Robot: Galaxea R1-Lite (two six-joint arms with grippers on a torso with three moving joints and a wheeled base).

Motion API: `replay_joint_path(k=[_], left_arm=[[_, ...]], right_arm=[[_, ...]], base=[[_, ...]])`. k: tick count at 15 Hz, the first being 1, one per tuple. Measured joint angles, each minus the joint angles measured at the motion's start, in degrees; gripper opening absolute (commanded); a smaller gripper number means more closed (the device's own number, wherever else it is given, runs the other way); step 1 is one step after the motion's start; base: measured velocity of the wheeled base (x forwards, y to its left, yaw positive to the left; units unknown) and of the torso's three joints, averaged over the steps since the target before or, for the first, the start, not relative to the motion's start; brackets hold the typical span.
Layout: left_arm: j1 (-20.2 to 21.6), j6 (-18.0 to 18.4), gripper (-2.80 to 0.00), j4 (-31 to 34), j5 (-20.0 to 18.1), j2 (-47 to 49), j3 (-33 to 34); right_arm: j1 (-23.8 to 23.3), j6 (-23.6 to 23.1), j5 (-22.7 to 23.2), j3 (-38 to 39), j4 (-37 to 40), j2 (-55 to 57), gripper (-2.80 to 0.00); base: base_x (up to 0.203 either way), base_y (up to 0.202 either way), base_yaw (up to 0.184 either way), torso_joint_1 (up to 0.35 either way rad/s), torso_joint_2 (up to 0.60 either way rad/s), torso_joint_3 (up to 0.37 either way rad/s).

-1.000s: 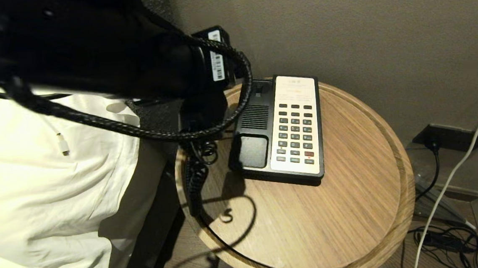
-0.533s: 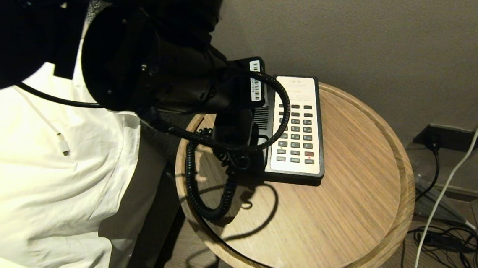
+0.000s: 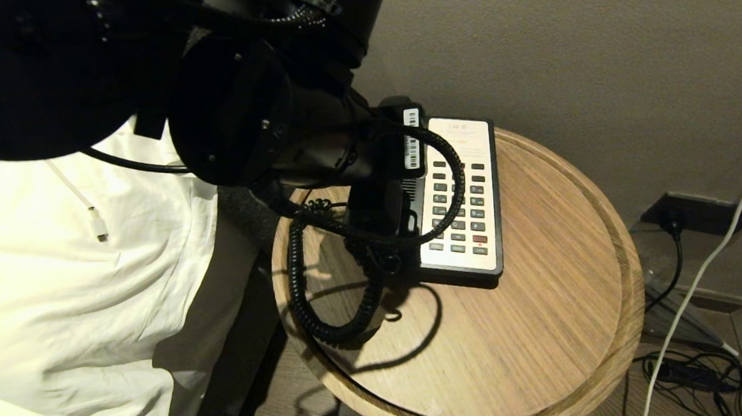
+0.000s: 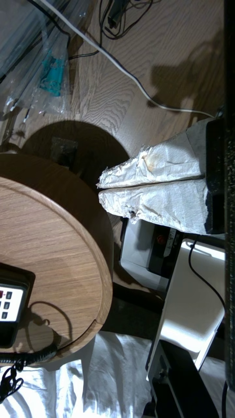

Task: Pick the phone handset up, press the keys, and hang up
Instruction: Put the handset back

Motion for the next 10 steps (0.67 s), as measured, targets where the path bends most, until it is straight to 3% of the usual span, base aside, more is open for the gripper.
replay_joint_path(k=[10], left_arm=[[-0.9, 0.4, -2.80, 0.4, 0.5, 2.0, 0.0]], right_arm=[[0.0, 0.0, 0.2, 0.6, 1.0, -1.2, -2.80]], base=[[0.000, 0.000, 0.000, 0.000, 0.00, 0.000]])
